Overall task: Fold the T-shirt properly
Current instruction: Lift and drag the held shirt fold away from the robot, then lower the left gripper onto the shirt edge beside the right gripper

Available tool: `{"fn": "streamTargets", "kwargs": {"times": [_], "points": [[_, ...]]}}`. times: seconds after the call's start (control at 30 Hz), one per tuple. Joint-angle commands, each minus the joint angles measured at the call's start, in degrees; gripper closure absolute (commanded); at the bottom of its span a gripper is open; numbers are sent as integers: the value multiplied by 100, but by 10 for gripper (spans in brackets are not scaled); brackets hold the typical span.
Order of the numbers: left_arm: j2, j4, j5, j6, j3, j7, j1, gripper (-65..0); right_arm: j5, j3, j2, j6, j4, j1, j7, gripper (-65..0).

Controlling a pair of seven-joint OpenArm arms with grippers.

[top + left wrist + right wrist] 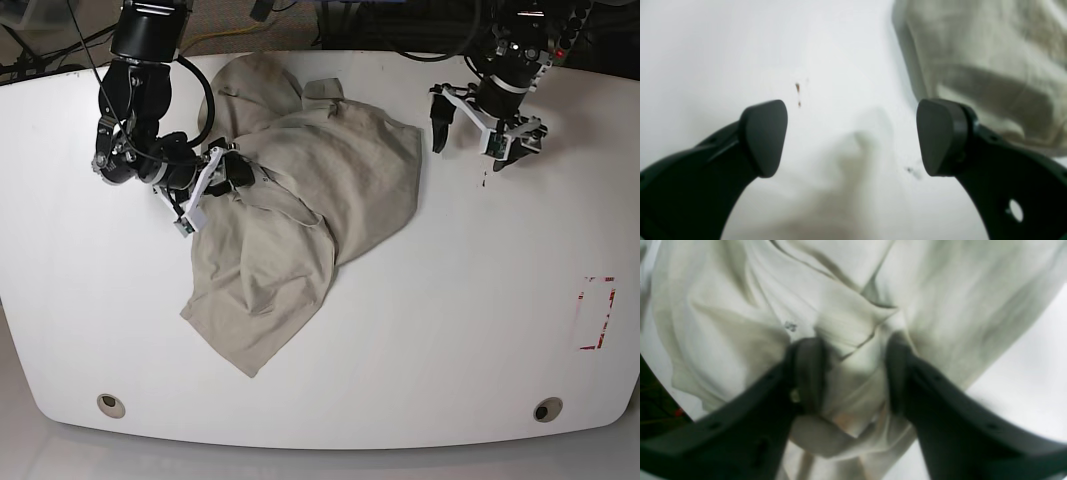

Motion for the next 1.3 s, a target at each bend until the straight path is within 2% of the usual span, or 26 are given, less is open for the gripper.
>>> {"fn": "streamTargets", "kwargs": {"times": [0.0,0.3,0.5,0.6,0.77,0.9,1.13,1.27], "points": [[-31,25,-50,3,-10,-115,12,-572,96,17,55,32,113,89,70,-206],[-40,-19,-50,3,-10,-115,4,-572,52,52,55,32,421,98,88,0],[-49,42,-50,-6,183,-115,4,-575,34,25,64,32,1450,98,88,0],[-163,104,-59,-6,430,-115,4,-575,34,17,72,32,1722,282,97,0],[-224,113,-59,-6,781,-115,-58,-576,25,17,99,32,1740,1153,105,0],[-233,113,-59,-15,931,-123,-120,-578,-335,8,99,32,1740,1909,105,0],[-567,113,-68,-15,1388,-132,-331,-574,-924,-458,72,32,1740,2973,123,0],[-585,113,-68,-15,1599,-132,-366,-574,-1056,-731,90,32,1740,3482,123,0]]}}
